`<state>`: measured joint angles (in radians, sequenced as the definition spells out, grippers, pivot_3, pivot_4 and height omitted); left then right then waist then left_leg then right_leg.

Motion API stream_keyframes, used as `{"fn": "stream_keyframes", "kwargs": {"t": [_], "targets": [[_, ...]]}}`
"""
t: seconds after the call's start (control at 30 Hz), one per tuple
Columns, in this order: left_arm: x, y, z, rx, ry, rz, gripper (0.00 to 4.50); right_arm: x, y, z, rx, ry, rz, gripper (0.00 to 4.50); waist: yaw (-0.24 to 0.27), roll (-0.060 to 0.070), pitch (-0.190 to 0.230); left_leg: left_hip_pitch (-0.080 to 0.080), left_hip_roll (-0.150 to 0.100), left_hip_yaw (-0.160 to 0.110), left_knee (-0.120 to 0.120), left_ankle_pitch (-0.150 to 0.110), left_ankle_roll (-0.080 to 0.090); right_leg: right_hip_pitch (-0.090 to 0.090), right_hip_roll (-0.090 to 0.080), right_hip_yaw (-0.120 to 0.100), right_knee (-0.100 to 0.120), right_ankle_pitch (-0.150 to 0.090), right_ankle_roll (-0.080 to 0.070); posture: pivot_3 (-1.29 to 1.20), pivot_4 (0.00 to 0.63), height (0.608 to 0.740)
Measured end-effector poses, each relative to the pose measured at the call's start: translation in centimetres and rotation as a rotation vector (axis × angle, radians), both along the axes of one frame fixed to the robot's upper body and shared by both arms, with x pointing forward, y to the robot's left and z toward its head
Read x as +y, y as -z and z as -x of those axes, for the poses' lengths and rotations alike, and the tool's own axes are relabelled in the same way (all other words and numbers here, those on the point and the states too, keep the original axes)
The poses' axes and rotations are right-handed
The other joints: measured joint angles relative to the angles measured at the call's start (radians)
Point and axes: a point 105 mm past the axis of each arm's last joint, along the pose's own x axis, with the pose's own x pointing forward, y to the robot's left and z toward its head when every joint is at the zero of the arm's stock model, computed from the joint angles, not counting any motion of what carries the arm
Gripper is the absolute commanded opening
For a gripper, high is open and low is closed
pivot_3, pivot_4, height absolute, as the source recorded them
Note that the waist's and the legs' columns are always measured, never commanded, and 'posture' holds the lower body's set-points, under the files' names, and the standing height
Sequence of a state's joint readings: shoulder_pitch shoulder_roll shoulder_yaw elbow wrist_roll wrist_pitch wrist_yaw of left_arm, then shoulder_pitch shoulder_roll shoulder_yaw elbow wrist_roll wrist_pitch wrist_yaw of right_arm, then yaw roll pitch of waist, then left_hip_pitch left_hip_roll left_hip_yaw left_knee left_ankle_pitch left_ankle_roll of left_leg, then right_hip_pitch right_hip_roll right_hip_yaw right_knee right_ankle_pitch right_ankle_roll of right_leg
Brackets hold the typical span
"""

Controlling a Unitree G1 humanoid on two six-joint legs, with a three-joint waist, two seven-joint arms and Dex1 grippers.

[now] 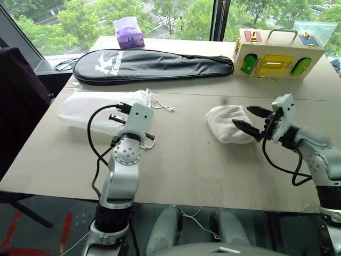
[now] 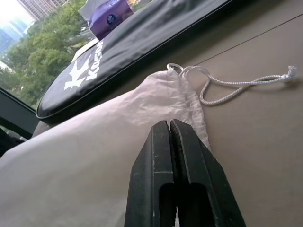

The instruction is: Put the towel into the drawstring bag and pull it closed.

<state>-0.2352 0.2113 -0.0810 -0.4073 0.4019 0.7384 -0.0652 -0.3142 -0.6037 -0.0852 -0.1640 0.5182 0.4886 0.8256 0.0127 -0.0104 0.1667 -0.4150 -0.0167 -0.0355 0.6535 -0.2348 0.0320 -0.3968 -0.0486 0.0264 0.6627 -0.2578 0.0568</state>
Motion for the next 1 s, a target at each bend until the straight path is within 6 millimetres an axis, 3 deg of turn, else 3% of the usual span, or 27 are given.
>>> {"fn": "stream_keyframes", "kwargs": {"t": [0.2, 0.33, 0.5, 0.9, 1.0], "targets": [[0.2, 0.7, 0.1, -0.002, -0.060, 0.098, 0.05, 1.5, -1.5, 1.9, -0.109, -0.161, 0.035, 4.50, -0.001, 0.000, 0.000, 0.000, 0.000, 0.000, 0.000, 0.000, 0.000, 0.000, 0.000, 0.000, 0.000, 0.000, 0.000, 0.00, 0.150, 0.740], [1.5, 1.1, 0.1, -0.003, -0.136, 0.132, 0.05, 2.6, -1.7, 3.3, -0.130, -0.280, 0.090, 4.50, 0.000, 0.000, 0.000, 0.000, 0.000, 0.000, 0.000, 0.000, 0.000, 0.000, -0.002, 0.000, 0.000, 0.000, 0.000, 0.00, 0.150, 0.740], [1.8, 2.3, -0.8, 0.035, -0.197, 0.100, 0.05, 3.1, -1.9, 3.3, -0.131, -0.296, 0.096, 4.50, 0.002, -0.001, 0.000, 0.000, -0.001, -0.001, 0.001, 0.000, 0.000, 0.000, -0.001, -0.001, 0.000, 0.000, 0.000, 0.00, 0.150, 0.740], [2.4, 1.9, -1.7, 0.001, -0.248, 0.024, 0.05, 3.2, -2.1, 3.3, -0.130, -0.287, 0.097, 4.50, 0.001, -0.001, 0.000, 0.000, -0.001, -0.001, 0.000, 0.000, 0.000, 0.000, -0.004, -0.001, 0.000, 0.000, 0.000, 0.00, 0.150, 0.740], [1.6, 1.6, -1.9, -0.021, -0.188, 0.052, 0.05, 3.2, -2.1, 3.3, -0.126, -0.286, 0.094, 4.50, 0.001, -0.001, 0.000, 0.000, -0.001, -0.001, 0.000, 0.000, 0.000, 0.000, -0.005, -0.001, 0.000, 0.000, 0.000, 0.00, 0.150, 0.740]]}}
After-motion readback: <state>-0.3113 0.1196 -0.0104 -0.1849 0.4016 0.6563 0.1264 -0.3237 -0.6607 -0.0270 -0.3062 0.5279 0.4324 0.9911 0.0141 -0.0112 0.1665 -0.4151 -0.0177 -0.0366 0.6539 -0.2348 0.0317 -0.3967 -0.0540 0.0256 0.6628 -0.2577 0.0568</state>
